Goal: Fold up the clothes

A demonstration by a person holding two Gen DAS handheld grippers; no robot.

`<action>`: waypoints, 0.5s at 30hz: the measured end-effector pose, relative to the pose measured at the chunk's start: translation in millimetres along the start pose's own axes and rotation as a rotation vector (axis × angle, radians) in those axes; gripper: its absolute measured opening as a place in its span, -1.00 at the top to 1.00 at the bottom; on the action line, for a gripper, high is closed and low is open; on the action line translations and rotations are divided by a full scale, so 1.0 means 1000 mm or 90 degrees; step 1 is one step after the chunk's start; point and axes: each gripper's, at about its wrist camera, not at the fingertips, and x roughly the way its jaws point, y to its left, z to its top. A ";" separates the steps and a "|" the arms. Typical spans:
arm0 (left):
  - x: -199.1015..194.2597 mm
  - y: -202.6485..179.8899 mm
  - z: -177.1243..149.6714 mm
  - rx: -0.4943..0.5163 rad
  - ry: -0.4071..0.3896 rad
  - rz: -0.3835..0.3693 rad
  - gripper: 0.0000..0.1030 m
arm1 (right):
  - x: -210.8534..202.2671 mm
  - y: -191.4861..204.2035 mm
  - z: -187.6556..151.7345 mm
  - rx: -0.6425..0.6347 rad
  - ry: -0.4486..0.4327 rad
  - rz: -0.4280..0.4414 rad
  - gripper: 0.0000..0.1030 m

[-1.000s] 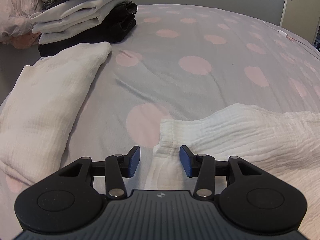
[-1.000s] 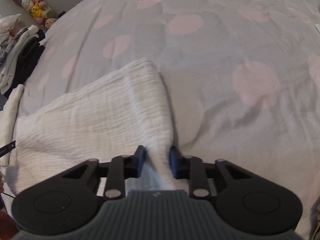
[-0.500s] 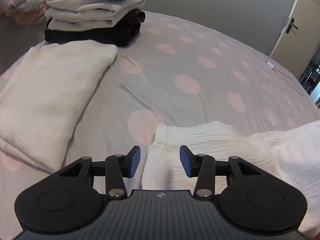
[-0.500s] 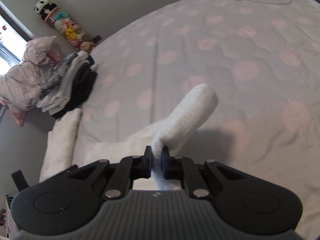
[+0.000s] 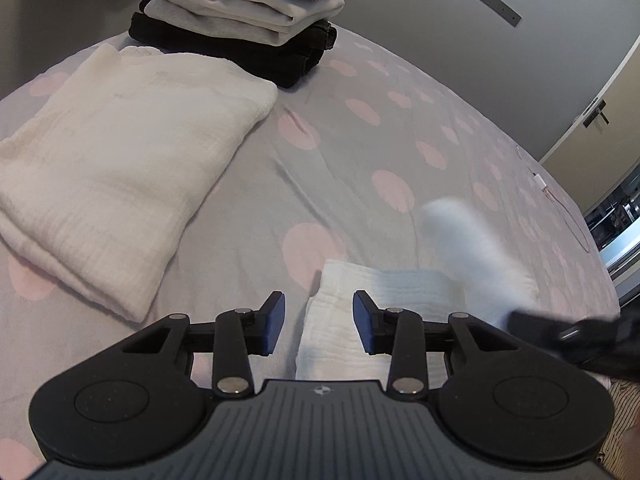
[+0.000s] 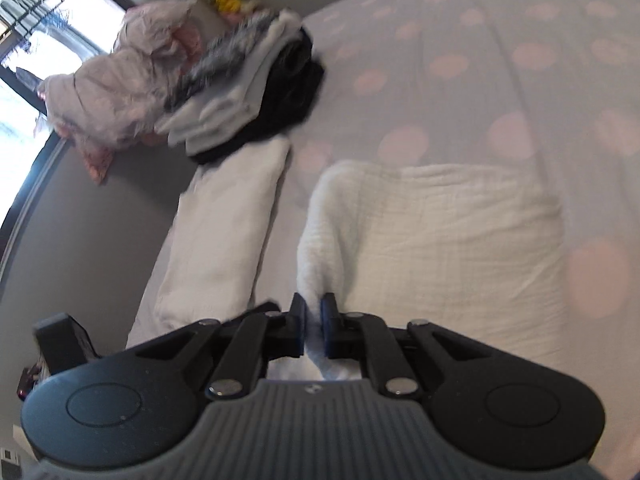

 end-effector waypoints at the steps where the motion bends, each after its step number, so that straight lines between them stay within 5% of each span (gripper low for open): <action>1: 0.000 0.002 0.001 -0.004 -0.001 0.001 0.17 | 0.015 0.002 -0.004 0.000 0.016 0.003 0.83; 8: 0.016 0.013 0.004 -0.010 0.030 0.025 0.17 | 0.098 0.006 -0.034 0.012 0.119 0.012 0.96; 15: 0.025 0.009 0.002 0.010 0.046 0.033 0.18 | 0.115 0.010 -0.045 -0.046 0.135 -0.037 0.96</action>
